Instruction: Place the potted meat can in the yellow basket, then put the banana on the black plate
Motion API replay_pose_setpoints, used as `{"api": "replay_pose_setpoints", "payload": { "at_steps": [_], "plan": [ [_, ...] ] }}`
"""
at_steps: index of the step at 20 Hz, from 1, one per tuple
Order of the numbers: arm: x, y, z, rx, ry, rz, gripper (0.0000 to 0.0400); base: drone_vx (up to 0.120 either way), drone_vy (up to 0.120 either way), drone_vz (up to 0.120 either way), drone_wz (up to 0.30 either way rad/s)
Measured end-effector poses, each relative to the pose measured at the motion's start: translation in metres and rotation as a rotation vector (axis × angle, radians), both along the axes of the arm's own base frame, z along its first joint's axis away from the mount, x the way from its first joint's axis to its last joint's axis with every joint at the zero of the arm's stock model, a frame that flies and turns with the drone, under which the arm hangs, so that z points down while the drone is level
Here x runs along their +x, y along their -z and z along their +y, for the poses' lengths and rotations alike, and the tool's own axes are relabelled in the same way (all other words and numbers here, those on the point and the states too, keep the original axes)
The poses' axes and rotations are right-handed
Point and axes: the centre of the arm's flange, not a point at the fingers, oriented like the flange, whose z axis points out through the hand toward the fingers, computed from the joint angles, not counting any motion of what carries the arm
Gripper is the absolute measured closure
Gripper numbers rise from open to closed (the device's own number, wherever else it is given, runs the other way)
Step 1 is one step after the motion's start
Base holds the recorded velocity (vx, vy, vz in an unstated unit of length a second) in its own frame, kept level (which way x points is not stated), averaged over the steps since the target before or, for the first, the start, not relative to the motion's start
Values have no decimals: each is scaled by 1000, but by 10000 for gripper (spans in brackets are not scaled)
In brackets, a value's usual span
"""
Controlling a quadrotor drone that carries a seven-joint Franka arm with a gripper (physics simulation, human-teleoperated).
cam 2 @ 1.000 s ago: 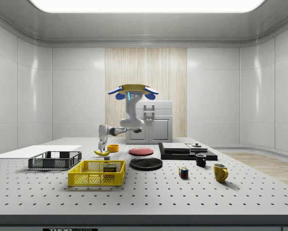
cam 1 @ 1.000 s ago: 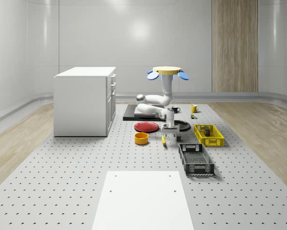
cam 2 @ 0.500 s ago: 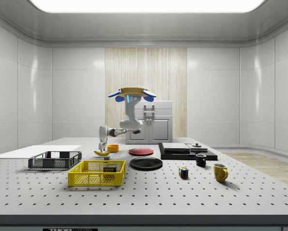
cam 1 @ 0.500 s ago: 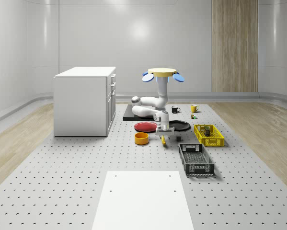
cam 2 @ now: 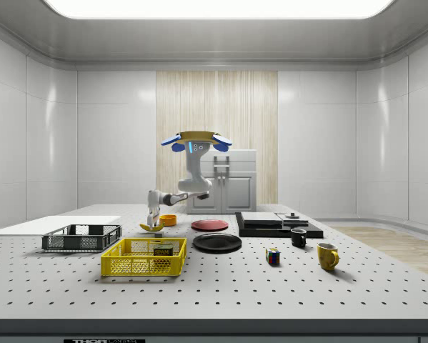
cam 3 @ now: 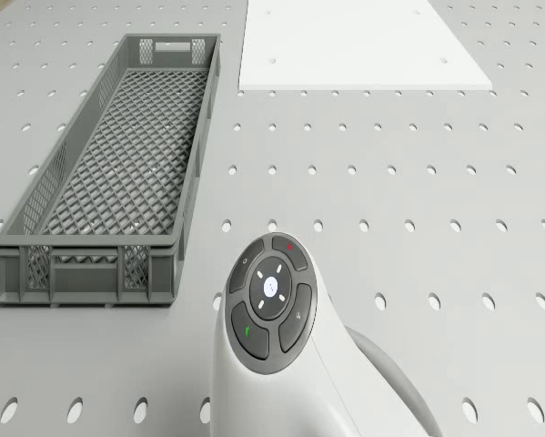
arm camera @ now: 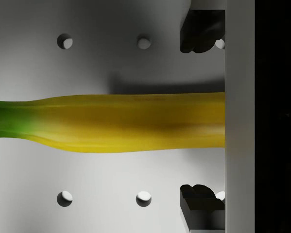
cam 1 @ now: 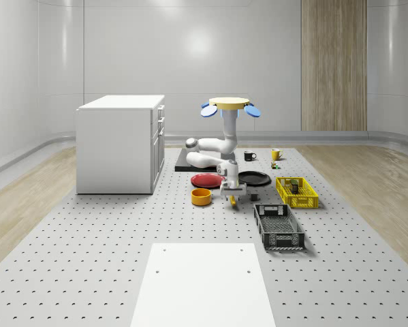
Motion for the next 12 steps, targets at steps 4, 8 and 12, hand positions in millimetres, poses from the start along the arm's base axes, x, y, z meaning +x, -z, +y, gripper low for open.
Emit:
{"api": "replay_pose_setpoints", "payload": {
  "at_steps": [4, 8, 12],
  "plan": [
    [0, -10, 0, 0, 0, 0, 0, 0, 0, 0, 0],
    [0, -15, 0, 0, 0, 0, 121, 0, 0, 0, 0],
    [0, -17, 0, 0, 0, 0, 200, 0, 0, 0, 0]
  ]
}}
